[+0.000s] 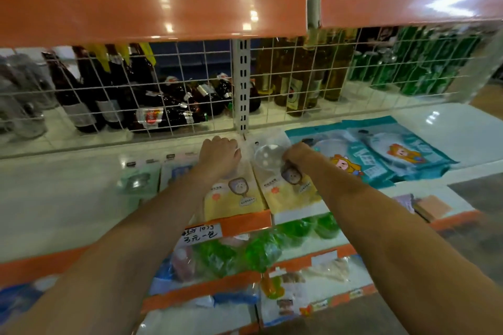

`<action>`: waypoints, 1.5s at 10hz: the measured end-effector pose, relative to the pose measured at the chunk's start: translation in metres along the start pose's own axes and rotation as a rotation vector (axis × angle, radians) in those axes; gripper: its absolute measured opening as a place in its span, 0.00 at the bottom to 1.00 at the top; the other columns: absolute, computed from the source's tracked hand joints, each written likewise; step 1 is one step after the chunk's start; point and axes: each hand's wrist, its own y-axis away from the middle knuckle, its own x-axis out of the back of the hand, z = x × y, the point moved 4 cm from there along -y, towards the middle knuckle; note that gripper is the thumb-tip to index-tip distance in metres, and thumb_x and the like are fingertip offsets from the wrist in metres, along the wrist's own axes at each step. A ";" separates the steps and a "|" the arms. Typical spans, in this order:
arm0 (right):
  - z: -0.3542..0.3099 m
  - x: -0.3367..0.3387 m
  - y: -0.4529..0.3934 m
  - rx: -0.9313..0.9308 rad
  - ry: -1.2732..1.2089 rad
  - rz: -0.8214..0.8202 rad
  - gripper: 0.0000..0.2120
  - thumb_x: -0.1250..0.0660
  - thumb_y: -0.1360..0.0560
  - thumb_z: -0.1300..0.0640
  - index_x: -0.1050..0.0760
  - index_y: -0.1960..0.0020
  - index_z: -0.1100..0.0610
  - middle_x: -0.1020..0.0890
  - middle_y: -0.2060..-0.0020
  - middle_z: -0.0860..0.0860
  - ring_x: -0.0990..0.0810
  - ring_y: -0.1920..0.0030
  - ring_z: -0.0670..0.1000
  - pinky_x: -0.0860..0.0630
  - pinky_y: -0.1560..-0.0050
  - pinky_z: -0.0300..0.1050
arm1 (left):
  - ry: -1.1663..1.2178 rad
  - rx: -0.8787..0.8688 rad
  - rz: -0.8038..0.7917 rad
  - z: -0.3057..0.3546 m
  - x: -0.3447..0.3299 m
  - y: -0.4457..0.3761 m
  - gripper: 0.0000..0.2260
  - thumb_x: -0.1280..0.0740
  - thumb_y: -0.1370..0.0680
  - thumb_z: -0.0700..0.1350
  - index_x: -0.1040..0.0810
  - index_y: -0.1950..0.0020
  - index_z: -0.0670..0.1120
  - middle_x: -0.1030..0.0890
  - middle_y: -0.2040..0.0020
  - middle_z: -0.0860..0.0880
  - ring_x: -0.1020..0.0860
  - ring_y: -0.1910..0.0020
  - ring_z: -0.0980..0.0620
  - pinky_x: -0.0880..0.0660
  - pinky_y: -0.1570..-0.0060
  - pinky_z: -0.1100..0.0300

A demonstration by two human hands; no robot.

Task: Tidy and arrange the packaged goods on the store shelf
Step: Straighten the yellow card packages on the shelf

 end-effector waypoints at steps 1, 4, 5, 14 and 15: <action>0.000 -0.001 0.001 0.030 0.124 0.019 0.18 0.41 0.22 0.63 0.28 0.34 0.65 0.25 0.36 0.61 0.27 0.35 0.59 0.29 0.38 0.47 | 0.011 0.037 -0.019 0.003 -0.001 0.003 0.17 0.49 0.18 0.50 0.26 0.37 0.45 0.22 0.41 0.46 0.27 0.41 0.45 0.32 0.45 0.52; -0.009 0.000 0.011 0.168 0.568 0.135 0.15 0.41 0.21 0.62 0.28 0.36 0.64 0.23 0.39 0.60 0.24 0.38 0.59 0.26 0.41 0.49 | 0.030 0.029 -0.010 0.019 0.001 0.011 0.17 0.48 0.18 0.50 0.26 0.36 0.46 0.22 0.40 0.46 0.28 0.40 0.45 0.33 0.42 0.52; -0.006 0.002 0.014 0.197 0.724 0.213 0.16 0.39 0.22 0.63 0.30 0.35 0.62 0.23 0.39 0.58 0.23 0.39 0.58 0.26 0.43 0.47 | 0.015 0.029 -0.022 0.021 0.001 0.012 0.17 0.48 0.18 0.49 0.26 0.36 0.46 0.22 0.40 0.46 0.28 0.40 0.45 0.33 0.43 0.52; -0.129 -0.081 0.053 0.727 0.819 0.148 0.24 0.44 0.20 0.48 0.39 0.27 0.56 0.32 0.30 0.56 0.35 0.30 0.57 0.35 0.33 0.54 | 0.094 0.343 -0.165 -0.082 0.032 0.077 0.25 0.41 0.20 0.54 0.39 0.25 0.48 0.39 0.25 0.44 0.40 0.27 0.43 0.41 0.30 0.45; -0.154 -0.107 0.069 0.786 0.810 0.100 0.25 0.44 0.20 0.46 0.39 0.27 0.57 0.33 0.29 0.57 0.35 0.30 0.58 0.34 0.34 0.54 | 0.072 0.422 -0.172 -0.115 0.036 0.097 0.26 0.42 0.20 0.56 0.42 0.24 0.48 0.43 0.23 0.45 0.44 0.25 0.43 0.43 0.30 0.44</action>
